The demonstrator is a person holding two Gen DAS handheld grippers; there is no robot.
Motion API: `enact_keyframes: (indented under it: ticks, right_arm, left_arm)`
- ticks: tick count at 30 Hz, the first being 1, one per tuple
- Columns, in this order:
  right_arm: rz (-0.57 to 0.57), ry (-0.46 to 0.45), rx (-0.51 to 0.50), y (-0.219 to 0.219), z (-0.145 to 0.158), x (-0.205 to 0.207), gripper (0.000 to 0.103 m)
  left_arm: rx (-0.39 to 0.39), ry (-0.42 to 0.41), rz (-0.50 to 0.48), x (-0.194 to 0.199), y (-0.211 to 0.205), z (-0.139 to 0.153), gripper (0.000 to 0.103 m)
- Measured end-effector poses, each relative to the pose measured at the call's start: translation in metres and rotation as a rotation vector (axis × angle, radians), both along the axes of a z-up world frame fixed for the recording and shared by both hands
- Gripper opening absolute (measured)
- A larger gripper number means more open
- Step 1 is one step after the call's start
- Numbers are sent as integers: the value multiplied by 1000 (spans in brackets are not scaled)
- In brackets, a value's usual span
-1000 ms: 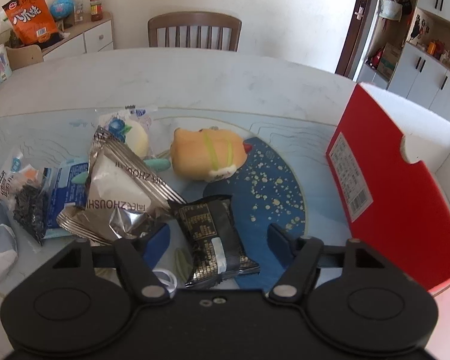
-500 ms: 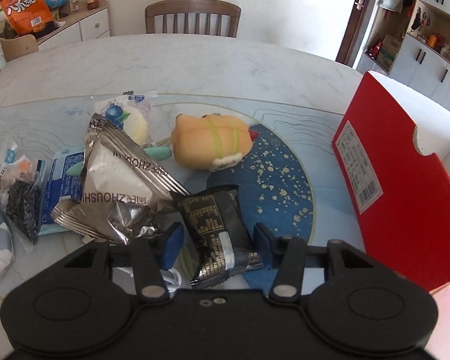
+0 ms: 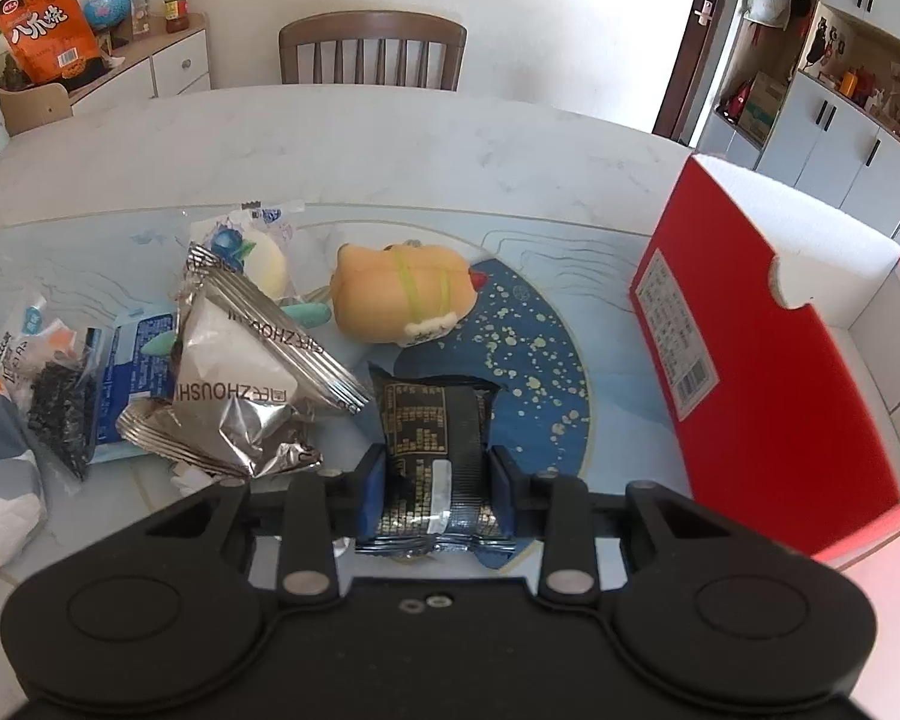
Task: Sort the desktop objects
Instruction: 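Grasp the black snack bar with the right tool while the left tool grasps the white-green wipe pack, then carry both held packs over the red shoebox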
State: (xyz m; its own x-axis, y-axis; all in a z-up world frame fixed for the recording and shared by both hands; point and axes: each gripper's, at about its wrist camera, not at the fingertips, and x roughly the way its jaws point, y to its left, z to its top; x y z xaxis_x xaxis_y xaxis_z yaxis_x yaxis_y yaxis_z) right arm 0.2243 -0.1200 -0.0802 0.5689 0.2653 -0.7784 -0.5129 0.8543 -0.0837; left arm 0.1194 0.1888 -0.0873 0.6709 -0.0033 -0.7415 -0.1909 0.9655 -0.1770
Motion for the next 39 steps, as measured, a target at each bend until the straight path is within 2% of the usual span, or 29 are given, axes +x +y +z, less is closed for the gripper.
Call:
enact_keyframes:
  ticks: [11,22,39]
  right_arm:
    - [51,-3,41,-29,22,-12,34]
    - [97,-5,78,-67,51,-21,34]
    - [89,-41,144,-124,89,-10,34]
  left_arm:
    - [-52,-14,65,-16,-23,19,31]
    - [-81,-73,43,-8,-67,55,31]
    - [-80,-176,-118,42,-150,99,31]
